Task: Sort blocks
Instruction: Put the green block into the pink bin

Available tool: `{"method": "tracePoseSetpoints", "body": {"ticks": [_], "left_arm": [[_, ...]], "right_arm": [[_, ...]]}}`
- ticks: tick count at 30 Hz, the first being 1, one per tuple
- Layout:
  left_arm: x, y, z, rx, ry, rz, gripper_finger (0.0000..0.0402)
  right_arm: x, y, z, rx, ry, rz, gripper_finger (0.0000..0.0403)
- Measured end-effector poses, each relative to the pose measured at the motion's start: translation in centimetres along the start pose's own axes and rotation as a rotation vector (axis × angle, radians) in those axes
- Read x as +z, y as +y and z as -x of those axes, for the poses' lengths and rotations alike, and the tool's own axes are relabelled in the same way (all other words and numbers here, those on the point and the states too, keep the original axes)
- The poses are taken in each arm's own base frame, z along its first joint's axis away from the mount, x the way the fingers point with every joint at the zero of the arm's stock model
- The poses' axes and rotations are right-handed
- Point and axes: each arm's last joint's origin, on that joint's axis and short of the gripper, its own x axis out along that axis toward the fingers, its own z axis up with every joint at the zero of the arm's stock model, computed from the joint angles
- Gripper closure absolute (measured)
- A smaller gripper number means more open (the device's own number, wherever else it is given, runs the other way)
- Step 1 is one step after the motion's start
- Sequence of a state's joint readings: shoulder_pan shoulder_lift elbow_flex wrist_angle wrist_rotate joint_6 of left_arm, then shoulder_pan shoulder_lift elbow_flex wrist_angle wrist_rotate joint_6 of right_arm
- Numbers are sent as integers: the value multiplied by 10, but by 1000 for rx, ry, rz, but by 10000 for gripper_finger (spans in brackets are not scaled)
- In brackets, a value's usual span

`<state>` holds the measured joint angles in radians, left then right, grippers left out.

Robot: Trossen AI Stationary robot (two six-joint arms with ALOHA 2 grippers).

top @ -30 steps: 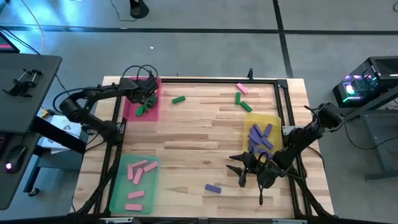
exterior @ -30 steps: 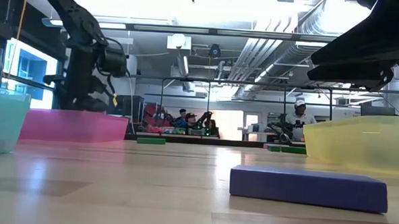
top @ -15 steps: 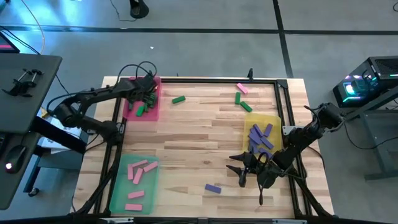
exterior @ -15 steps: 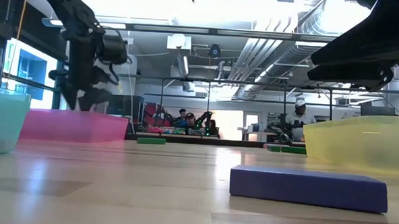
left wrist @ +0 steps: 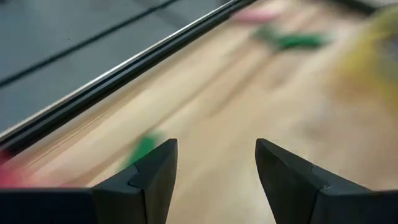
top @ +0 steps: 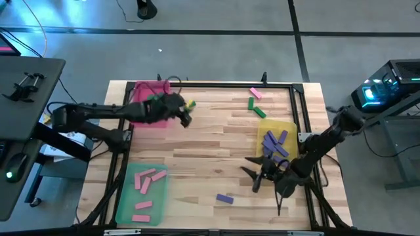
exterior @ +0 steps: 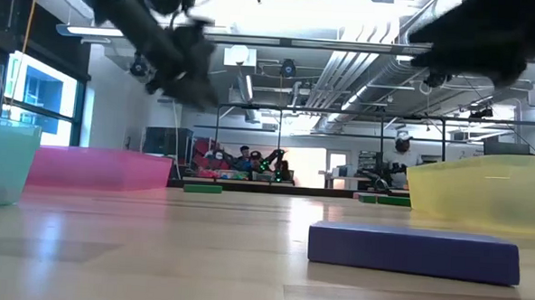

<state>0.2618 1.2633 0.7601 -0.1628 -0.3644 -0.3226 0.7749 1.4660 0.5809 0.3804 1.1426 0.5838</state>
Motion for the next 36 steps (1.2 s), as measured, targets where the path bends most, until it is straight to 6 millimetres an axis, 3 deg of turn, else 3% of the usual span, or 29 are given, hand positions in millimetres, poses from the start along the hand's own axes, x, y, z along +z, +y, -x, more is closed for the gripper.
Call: {"method": "tracePoseSetpoints", "body": {"ticks": [7,11,15,19,27,30,36], "left_arm": [[-5,-70,36,-296,-197,-73,200],[-17,-94,54,-336,-232,-108,200],[-33,-111,63,-302,-244,-136,200],[-48,-124,63,-268,-239,-142,200],[-76,-144,53,-207,-229,-128,200],[-85,-150,49,-189,-230,-142,200],[-95,-154,42,-177,-209,-158,200]], "right_arm": [[77,-28,-11,-31,-4,-19,215],[116,-65,-34,-143,199,3,215],[135,-112,-65,-338,485,1,215],[138,-162,-95,-407,751,-26,215],[110,-250,-138,-422,1034,-149,215],[94,-267,-148,-441,1119,-109,215],[60,-282,-168,-437,1264,-73,215]]}}
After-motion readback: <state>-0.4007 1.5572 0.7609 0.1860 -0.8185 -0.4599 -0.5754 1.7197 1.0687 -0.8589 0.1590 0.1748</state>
